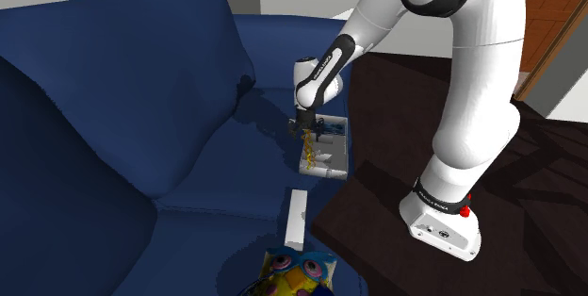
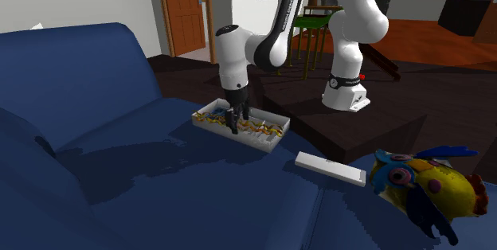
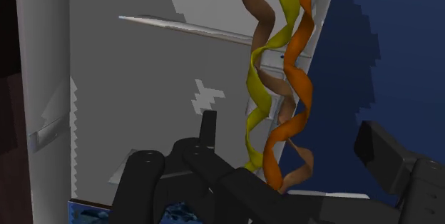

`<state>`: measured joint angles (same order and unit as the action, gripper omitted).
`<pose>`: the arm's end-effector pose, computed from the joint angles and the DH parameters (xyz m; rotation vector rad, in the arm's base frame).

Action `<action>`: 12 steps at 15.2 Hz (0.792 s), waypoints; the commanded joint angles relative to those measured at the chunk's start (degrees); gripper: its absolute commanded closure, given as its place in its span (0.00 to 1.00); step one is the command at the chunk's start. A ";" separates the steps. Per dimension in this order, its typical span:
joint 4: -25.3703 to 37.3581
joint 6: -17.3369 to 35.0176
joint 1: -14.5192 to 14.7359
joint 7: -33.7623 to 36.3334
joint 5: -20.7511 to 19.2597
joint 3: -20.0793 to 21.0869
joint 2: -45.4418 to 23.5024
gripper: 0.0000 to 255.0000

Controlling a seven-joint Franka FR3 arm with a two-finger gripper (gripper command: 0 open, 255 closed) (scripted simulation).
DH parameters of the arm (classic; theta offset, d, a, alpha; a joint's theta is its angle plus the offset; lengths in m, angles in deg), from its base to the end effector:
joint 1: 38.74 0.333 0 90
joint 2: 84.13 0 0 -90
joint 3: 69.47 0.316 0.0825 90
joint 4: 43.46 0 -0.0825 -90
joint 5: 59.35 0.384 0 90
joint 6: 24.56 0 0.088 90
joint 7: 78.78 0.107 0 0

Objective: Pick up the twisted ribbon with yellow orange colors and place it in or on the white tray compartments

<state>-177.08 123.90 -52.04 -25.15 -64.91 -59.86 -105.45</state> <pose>0.5046 -0.0265 0.1710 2.7816 -1.3834 -0.1585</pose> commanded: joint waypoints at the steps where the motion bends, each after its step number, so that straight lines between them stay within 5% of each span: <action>1: 0.03 -1.75 -0.28 -0.40 0.56 0.38 1.74 0.00; 4: 0.54 -6.75 -0.88 -1.46 2.08 1.22 6.30 0.00; 12: 0.54 -6.73 -0.86 -1.47 2.09 1.20 6.30 0.00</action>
